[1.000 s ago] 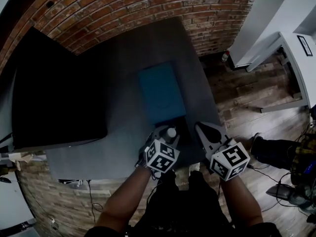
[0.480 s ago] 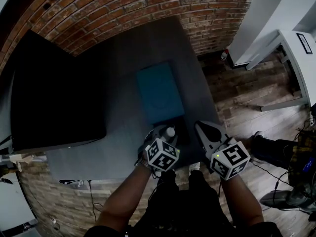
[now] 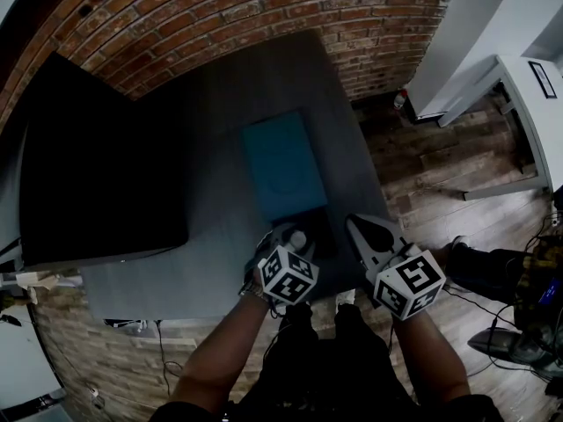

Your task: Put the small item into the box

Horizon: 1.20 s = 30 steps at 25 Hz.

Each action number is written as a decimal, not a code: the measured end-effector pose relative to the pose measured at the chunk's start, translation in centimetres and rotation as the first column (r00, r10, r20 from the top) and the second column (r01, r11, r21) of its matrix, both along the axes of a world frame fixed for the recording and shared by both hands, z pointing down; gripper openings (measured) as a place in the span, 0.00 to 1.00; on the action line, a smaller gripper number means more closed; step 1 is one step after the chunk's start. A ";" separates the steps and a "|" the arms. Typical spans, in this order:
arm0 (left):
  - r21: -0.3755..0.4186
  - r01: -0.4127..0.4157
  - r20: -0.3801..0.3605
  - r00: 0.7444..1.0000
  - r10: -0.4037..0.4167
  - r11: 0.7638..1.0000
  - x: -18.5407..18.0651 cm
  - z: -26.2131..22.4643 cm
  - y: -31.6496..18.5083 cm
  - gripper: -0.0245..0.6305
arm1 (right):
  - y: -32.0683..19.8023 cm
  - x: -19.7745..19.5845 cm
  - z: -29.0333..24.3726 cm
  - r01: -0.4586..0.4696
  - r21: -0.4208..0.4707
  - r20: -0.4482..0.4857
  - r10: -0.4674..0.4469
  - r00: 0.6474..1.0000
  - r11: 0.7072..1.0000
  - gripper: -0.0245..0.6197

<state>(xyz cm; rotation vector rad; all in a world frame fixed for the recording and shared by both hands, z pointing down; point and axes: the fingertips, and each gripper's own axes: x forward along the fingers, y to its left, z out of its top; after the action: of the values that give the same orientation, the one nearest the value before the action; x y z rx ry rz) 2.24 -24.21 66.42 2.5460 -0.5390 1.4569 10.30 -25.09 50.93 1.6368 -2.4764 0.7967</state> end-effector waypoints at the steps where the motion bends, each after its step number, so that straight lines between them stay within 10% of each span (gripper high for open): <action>1: -0.002 0.003 -0.003 1.000 -0.003 1.000 0.0 -0.1 0.0 0.36 | 0.0 0.0 -0.1 0.000 0.000 0.001 0.000 1.000 1.000 0.07; 30: 0.115 0.197 -0.133 0.974 -0.181 0.974 -2.1 -5.3 0.4 0.37 | 1.9 -0.9 -2.2 0.084 0.054 0.007 -0.085 0.996 0.995 0.07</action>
<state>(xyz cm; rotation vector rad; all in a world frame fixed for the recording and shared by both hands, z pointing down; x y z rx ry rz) 0.15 -23.79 61.10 2.5739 -0.8543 1.2301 9.39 -23.15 48.73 1.5357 -2.5752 0.7359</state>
